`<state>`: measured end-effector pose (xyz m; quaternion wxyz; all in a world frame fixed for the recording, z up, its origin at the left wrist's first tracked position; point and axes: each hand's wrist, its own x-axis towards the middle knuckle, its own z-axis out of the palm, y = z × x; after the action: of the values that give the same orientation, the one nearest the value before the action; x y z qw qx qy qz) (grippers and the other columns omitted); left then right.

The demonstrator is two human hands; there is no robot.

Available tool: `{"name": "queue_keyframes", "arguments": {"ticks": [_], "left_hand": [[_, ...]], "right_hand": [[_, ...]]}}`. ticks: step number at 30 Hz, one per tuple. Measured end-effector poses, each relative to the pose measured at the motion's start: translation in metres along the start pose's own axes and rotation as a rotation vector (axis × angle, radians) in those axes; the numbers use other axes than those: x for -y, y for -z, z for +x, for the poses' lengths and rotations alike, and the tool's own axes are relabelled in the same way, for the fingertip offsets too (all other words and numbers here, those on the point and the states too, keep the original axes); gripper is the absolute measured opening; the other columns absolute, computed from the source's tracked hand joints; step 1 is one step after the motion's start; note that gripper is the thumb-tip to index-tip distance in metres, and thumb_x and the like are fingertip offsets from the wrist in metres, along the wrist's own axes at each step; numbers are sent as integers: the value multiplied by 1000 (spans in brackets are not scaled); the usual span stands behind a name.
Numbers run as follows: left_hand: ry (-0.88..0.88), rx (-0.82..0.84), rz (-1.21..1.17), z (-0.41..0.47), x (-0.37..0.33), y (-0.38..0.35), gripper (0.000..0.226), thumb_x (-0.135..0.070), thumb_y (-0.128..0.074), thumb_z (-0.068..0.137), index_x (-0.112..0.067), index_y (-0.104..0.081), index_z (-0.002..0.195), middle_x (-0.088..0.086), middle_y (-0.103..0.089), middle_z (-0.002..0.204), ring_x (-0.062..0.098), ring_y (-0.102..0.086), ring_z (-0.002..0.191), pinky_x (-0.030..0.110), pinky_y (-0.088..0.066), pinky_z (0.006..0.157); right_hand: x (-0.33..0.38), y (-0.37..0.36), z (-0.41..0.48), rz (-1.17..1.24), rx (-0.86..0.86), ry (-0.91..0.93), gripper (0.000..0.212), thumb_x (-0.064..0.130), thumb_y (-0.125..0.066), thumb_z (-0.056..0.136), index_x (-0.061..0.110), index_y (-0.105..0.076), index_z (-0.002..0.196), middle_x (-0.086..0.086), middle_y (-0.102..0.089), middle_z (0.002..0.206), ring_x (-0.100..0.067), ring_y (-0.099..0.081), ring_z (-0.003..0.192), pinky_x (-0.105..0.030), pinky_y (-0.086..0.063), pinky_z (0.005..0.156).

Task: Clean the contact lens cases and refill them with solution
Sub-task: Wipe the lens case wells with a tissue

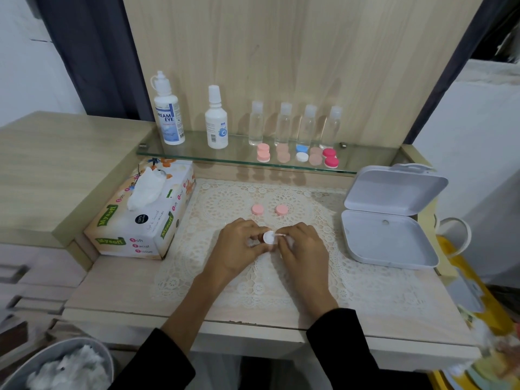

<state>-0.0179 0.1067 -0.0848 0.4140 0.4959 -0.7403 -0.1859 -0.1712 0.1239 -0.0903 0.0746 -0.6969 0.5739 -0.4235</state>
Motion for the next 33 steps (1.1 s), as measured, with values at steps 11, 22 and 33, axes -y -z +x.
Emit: {"name": "queue_keyframes", "arguments": {"ticks": [11, 22, 33], "left_hand": [[-35, -6, 44, 0, 1, 0, 29, -30, -73, 72, -19, -76, 98, -2, -68, 77, 15, -58, 74, 33, -50, 68], [-18, -8, 11, 0, -1, 0, 35, -37, -73, 70, -21, -75, 100, -3, -69, 78, 17, -58, 75, 38, -49, 69], [-5, -50, 19, -1, 1, 1, 37, -22, -83, 68, -20, -74, 104, -5, -69, 81, 15, -57, 77, 34, -48, 70]], "right_hand": [[4, -2, -2, -43, -8, 106, 11, 17, -60, 88, 20, -70, 87, 11, -59, 84, -9, -52, 81, -28, -45, 59], [4, 2, -2, -96, -55, -41, 10, 24, -59, 81, 21, -68, 84, 9, -62, 81, -13, -55, 82, -28, -38, 56], [2, 9, 1, 82, -121, -287, 7, 15, -61, 87, 17, -68, 87, 6, -65, 85, -15, -56, 86, -28, -33, 62]]}}
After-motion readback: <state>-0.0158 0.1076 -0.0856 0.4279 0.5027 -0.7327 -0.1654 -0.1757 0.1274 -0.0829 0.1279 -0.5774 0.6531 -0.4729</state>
